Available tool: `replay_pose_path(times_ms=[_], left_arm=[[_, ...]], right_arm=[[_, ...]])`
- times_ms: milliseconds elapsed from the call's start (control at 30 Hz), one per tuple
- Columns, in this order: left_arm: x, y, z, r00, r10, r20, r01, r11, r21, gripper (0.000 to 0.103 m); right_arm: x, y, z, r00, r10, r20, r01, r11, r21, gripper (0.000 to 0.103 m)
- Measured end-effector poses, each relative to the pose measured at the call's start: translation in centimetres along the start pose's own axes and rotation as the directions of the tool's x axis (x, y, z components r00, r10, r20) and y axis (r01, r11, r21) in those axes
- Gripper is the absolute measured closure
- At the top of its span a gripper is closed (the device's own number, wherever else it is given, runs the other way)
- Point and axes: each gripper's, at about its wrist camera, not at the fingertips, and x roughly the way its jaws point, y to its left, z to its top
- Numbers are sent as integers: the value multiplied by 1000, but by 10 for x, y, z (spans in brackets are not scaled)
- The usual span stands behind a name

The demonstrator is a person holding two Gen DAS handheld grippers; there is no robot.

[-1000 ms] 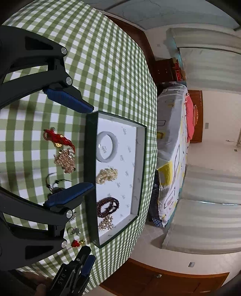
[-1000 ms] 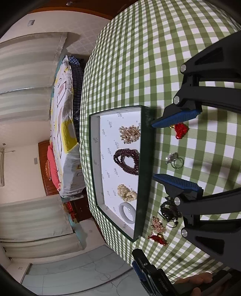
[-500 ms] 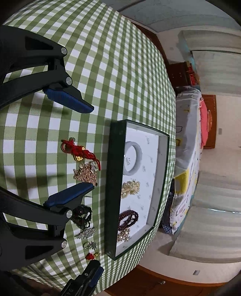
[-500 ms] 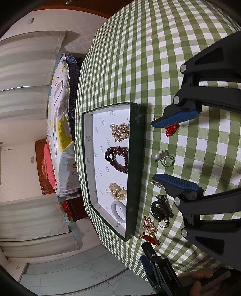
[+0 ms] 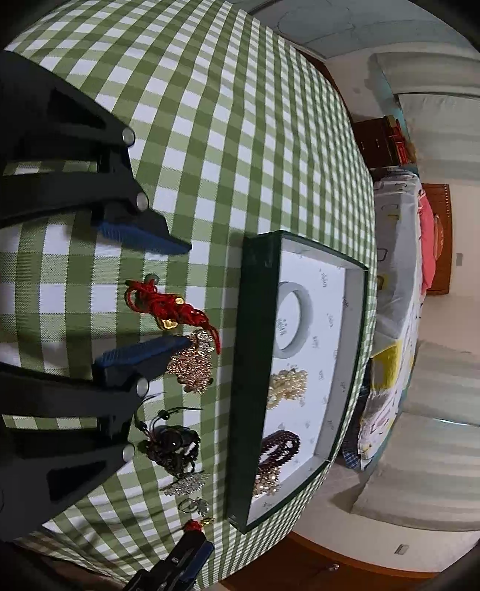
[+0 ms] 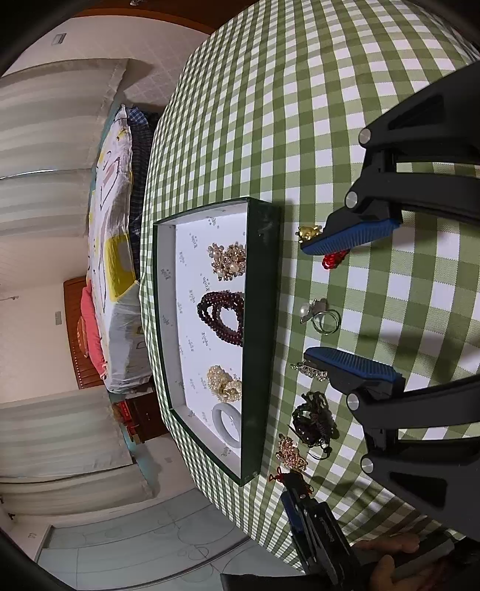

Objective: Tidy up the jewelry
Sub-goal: 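Grasp the red tassel charm with the left tool, then lower the right tool onto the pearl ring and close while the left tool holds the tassel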

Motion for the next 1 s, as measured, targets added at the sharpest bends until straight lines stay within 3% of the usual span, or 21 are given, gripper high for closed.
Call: replay_pose_path(times_ms=[67, 167, 600, 833, 1000], left_arm=[[0, 0, 0, 1000, -2, 3, 2, 1000, 2, 76], [-1, 1, 0, 1000, -7, 5, 7, 1000, -1, 83], [-16, 0, 2, 998, 17, 57, -18, 1000, 14, 84], [-16, 1, 4, 998, 20, 60, -21, 1000, 16, 84], [-15, 4, 4, 998, 22, 56, -22, 1000, 10, 84]], right_arm=[[1, -1, 0, 1000, 0, -2, 0, 1000, 1, 52], [2, -1, 0, 1000, 0, -6, 0, 1000, 4, 52], [4, -7, -1, 1000, -7, -15, 7, 1000, 17, 52], [9, 8, 4, 1000, 19, -18, -20, 1000, -21, 52], [24, 13, 7, 999, 9, -49, -10, 1000, -23, 61]])
